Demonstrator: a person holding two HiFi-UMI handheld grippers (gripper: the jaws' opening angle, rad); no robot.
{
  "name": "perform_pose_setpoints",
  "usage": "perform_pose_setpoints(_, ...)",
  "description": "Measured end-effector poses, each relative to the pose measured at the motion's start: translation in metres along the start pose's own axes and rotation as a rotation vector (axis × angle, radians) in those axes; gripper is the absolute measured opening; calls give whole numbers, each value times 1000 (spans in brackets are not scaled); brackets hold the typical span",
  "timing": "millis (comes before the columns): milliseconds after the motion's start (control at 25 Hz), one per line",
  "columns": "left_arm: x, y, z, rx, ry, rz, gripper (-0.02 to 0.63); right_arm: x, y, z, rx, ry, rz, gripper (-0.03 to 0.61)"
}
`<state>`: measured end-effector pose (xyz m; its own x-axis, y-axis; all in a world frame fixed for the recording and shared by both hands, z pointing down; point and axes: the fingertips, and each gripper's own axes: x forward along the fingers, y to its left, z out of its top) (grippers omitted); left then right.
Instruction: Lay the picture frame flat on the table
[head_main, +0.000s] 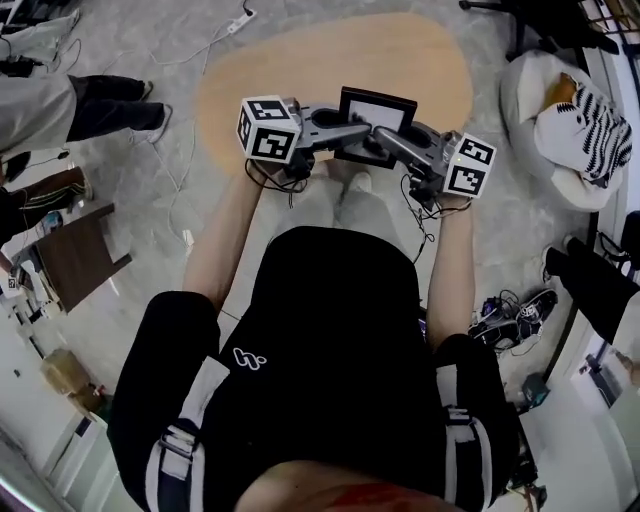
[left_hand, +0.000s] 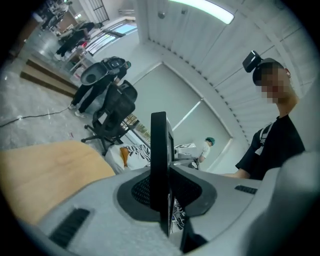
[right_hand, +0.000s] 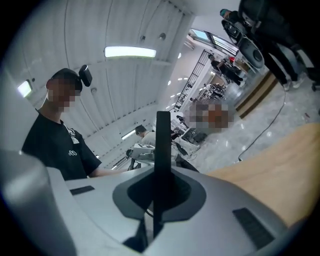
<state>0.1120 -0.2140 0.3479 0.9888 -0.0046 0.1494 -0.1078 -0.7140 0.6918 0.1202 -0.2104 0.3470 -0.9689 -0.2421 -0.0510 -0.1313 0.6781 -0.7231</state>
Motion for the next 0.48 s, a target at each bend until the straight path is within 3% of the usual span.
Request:
perform_pose_setpoints(240,-18,76,-47,-170,23,26,49,31,-70,-49,178,11,-25,18)
perform_pose_setpoints(480,-25,156,-119,-319,52,40,51,50,-147,-122,345,10,-56,18)
